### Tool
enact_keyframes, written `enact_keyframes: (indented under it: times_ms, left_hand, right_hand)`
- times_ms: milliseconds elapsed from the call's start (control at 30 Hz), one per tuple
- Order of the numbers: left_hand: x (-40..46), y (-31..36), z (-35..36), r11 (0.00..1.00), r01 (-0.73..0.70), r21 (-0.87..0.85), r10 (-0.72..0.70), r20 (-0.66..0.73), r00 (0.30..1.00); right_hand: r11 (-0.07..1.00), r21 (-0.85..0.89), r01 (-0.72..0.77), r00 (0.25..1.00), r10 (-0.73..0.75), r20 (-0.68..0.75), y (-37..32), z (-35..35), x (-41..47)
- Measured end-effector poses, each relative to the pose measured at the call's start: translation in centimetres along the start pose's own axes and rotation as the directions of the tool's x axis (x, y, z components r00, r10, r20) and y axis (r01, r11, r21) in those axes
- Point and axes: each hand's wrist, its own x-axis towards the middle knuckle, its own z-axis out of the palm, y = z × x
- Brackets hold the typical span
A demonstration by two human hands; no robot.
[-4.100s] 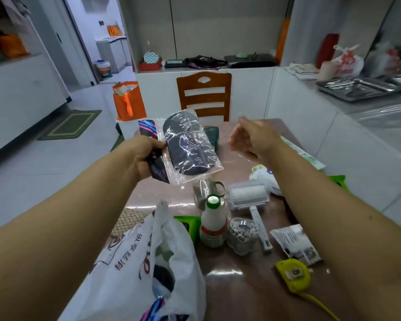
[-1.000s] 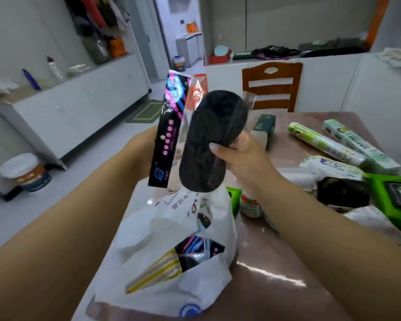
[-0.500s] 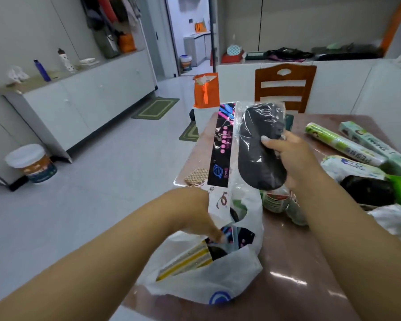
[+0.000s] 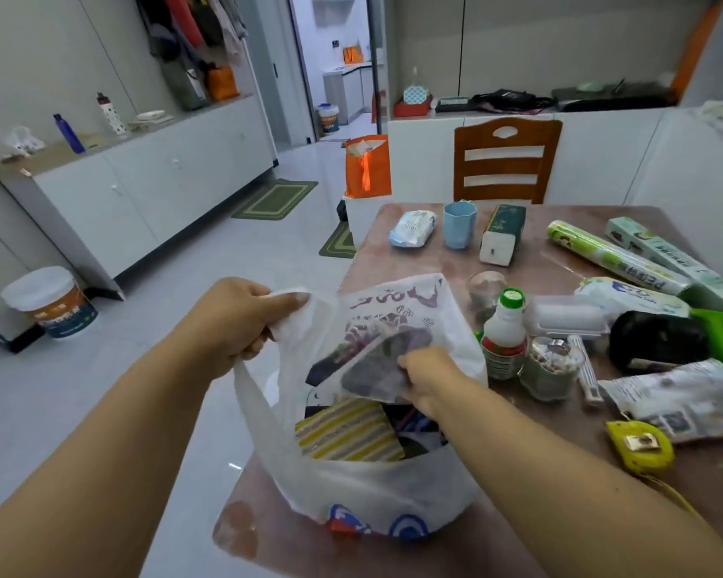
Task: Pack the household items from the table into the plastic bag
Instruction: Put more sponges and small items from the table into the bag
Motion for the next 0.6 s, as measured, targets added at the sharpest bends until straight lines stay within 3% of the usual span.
enact_keyframes:
  times_ms: [67, 100, 167, 200, 267, 333, 433, 500, 600]
  left_hand:
    - [-0.5, 0.1, -0.1, 0.998, -0.021, 0.064, 0.016, 0.081, 0.997]
    - [-0.6, 0.3, -0.1, 0.995, -0.033, 0.098, 0.021, 0.116, 0.993]
    - [-0.7, 0.6, -0.2, 0.986, -0.034, 0.164, 0.001, 0.196, 0.981]
    - [-0.6, 0.9, -0.3, 0.982, -0.026, 0.188, -0.021, 0.241, 0.970]
    - [-0.1, 1.6, -0.4, 0.975, -0.009, 0.222, -0.063, 0.316, 0.947]
    - [0.8, 2.4, -0.3, 0.968, -0.015, 0.252, -0.082, 0.367, 0.927]
    - [3.0, 3.8, 0.5, 0.968, -0.014, 0.252, -0.088, 0.393, 0.915]
    - [4.9, 4.4, 1.6, 0.972, 0.000, 0.235, -0.093, 0.385, 0.918]
    - [8.6, 4.7, 3.7, 0.965, 0.024, 0.262, -0.123, 0.368, 0.922]
  right_hand:
    - [0.966, -0.252, 0.054, 0.998, -0.047, 0.034, -0.3, 1.3, -0.1]
    - [0.861, -0.502, 0.083, 0.996, -0.062, 0.059, -0.4, 1.8, -0.9]
    - [0.457, -0.868, 0.194, 0.975, -0.191, 0.118, -0.7, 1.7, -2.0]
    - [0.304, -0.919, 0.251, 0.944, -0.288, 0.162, -1.3, 1.4, -2.6]
    - [0.202, -0.929, 0.309, 0.894, -0.396, 0.210, -3.1, 0.5, -4.3]
    - [0.221, -0.920, 0.322, 0.869, -0.455, 0.195, -5.7, -0.6, -5.5]
    - [0.510, -0.772, 0.380, 0.832, -0.552, 0.045, -9.9, -2.2, -5.9]
    - [0.543, -0.776, 0.321, 0.837, -0.546, -0.036, -12.8, -3.0, -5.0]
    - [0.548, -0.826, 0.132, 0.900, -0.415, -0.131, -17.1, -3.3, -1.5]
